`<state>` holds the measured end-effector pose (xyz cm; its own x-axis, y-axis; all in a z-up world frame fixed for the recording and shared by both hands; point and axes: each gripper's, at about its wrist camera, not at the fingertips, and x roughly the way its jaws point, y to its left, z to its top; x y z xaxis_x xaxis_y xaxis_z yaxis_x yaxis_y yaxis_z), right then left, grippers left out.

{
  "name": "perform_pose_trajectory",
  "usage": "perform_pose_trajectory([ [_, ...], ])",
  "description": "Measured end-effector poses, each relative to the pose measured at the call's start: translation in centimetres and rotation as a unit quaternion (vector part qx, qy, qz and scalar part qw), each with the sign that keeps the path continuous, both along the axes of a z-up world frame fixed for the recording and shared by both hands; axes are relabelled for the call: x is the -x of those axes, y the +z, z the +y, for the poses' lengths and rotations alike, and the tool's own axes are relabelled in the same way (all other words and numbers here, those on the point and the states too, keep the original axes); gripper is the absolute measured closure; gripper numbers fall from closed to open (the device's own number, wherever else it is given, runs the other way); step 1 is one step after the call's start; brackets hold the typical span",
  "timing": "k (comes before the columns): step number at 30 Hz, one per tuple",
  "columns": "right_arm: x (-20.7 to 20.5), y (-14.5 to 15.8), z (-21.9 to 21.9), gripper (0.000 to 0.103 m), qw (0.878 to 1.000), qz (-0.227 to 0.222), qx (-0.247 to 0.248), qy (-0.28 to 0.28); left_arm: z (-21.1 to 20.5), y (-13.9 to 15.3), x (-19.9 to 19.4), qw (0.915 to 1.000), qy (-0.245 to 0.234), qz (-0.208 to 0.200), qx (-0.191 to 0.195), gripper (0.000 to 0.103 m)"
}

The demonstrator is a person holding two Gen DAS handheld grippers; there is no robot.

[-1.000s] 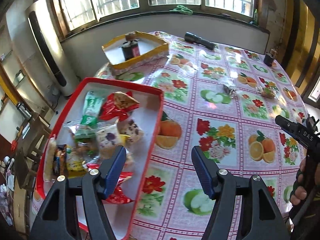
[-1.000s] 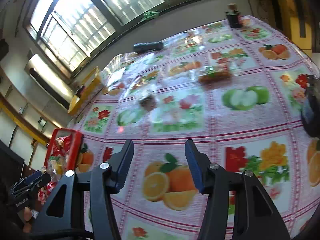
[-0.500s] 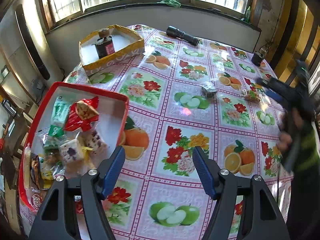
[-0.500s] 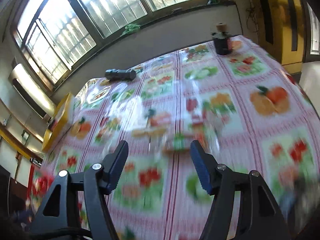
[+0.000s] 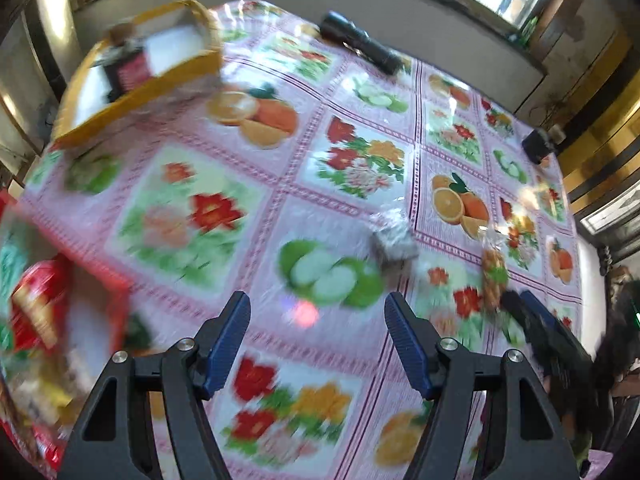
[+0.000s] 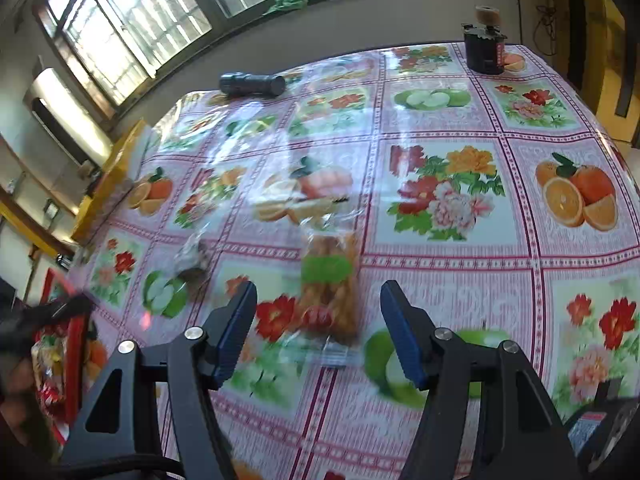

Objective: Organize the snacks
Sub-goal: 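Grasp the seaweed snack pack with the left tool while the right grasps the orange puffed-snack pack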

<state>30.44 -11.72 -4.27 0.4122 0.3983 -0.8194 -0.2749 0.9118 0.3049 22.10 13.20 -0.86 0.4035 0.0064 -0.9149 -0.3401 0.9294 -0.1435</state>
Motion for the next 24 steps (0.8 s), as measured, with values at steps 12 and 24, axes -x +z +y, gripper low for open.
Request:
perform_pose_trajectory([
  [12,0.0,-1.8,1.3,0.038,1.0,-0.023,0.013,-0.013,-3.0,-4.0,-6.5,0.9995,-0.008,0.013,0.029,0.033],
  [24,-0.8,-2.4,3.6,0.043,0.994,-0.049,0.094,0.006,-2.6,-4.2,-4.1,0.9992,-0.021,0.007,-0.034,0.072],
])
